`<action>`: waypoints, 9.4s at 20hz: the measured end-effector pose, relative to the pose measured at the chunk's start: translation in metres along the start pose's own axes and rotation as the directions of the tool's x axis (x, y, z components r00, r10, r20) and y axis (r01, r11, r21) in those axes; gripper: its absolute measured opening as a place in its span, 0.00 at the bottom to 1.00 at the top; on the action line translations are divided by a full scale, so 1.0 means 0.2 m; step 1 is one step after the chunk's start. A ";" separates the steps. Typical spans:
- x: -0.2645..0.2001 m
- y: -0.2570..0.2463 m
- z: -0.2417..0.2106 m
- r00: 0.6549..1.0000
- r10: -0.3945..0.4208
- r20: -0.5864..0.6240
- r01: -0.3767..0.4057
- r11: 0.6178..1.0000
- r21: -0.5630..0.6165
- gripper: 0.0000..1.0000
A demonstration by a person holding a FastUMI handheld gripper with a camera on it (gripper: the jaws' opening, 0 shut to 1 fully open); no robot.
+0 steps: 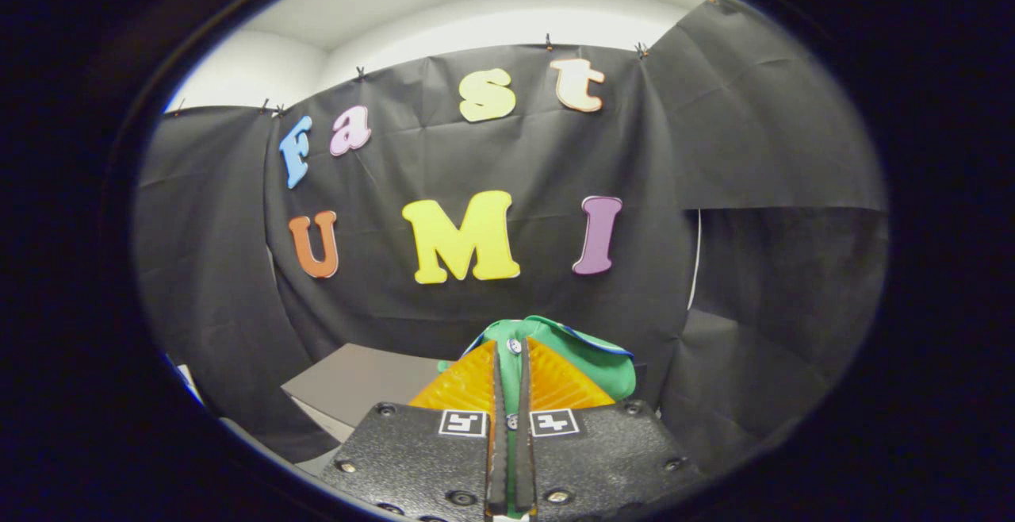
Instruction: Put the clothes into the washing machine and then close the washing machine lid.
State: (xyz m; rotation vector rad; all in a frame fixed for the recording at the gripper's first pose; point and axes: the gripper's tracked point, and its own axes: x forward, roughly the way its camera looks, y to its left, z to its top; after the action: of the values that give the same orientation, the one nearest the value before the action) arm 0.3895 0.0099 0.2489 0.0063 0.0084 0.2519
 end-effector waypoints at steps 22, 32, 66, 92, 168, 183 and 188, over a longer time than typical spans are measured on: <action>0.93 -0.45 -1.11 0.888 0.037 -0.458 -0.022 0.999 0.038 0.07; 1.08 -0.59 -1.59 0.787 -0.016 -0.617 0.087 0.993 0.085 0.07; 1.05 -0.76 -2.22 0.589 -0.173 -0.789 0.267 0.964 -0.012 0.81; 1.10 -0.68 -1.32 0.871 -0.201 -0.447 0.167 0.979 -0.115 0.81; 1.22 -0.63 -1.16 0.986 -0.139 -0.094 0.134 0.989 -0.063 0.81; 1.07 -0.72 -1.47 0.948 -0.184 -0.258 0.178 0.983 -0.050 0.98; 1.02 -0.75 -1.49 0.944 -0.197 -0.265 0.189 0.980 -0.057 0.98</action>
State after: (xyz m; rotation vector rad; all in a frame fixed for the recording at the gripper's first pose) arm 0.6218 -0.0829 -0.0514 -0.0599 0.2754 0.0547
